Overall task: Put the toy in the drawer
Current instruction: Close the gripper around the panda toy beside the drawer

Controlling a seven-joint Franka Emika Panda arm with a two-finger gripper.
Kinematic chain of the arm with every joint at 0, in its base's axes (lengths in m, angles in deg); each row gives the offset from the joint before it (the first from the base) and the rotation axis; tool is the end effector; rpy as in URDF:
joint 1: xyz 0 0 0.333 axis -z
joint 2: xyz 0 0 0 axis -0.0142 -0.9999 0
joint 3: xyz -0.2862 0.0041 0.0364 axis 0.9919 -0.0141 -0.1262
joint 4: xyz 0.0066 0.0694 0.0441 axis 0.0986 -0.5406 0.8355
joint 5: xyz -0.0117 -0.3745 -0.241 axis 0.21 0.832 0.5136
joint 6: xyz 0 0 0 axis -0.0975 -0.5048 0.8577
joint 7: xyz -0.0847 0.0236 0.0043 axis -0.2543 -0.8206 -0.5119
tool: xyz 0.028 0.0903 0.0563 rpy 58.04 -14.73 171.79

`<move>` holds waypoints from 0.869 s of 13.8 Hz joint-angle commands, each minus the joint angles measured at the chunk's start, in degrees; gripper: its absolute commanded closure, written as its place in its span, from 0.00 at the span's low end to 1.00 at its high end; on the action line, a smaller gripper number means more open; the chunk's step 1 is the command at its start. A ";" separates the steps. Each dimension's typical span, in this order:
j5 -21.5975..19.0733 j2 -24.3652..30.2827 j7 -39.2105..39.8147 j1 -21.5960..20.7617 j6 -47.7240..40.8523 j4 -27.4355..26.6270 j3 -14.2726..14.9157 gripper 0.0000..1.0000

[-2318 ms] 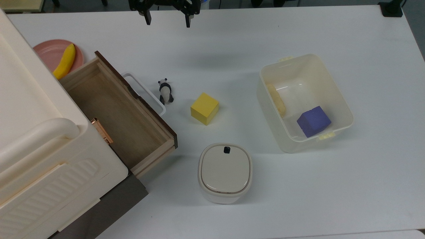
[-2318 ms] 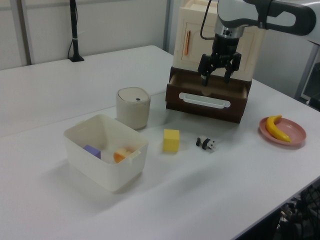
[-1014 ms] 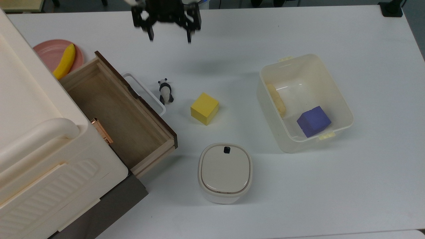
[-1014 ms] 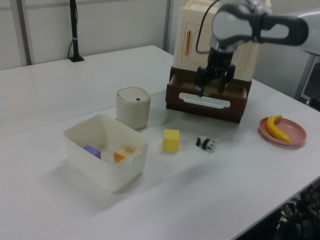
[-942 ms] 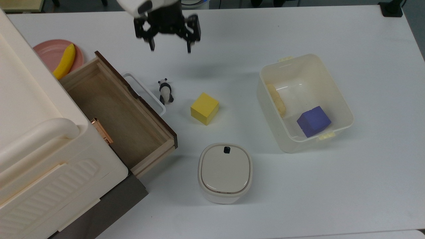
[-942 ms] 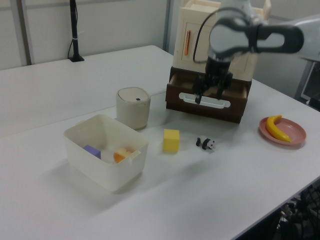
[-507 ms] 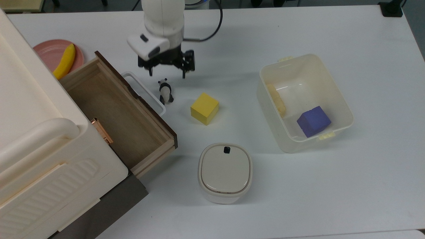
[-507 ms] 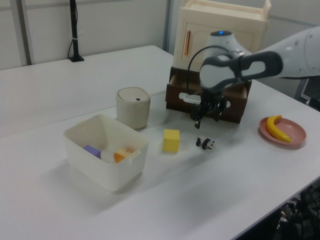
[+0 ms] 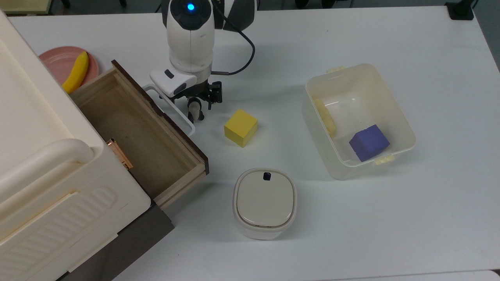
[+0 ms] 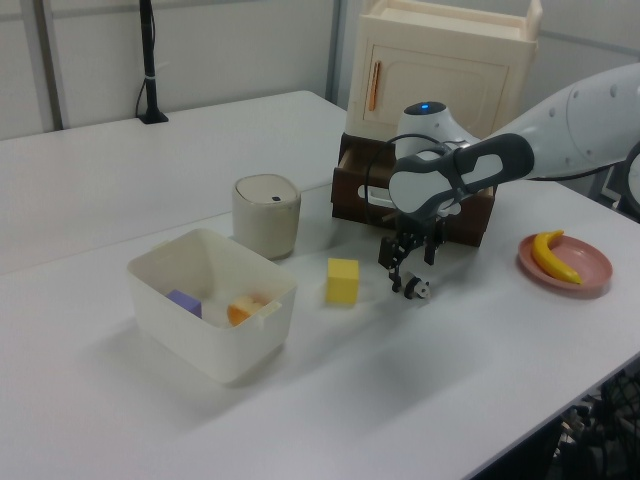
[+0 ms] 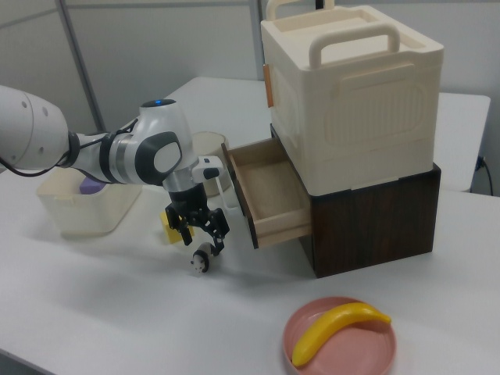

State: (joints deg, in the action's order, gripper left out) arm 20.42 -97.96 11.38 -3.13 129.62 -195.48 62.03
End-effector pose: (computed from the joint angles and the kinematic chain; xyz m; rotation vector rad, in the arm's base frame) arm 0.6353 -0.0308 0.2725 2.9967 0.0170 -0.0326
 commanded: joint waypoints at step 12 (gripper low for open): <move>2.61 -1.66 -0.21 0.30 0.80 1.95 -1.75 1.00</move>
State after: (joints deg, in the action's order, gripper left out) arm 22.77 -99.78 11.39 -3.14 129.62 -195.07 61.67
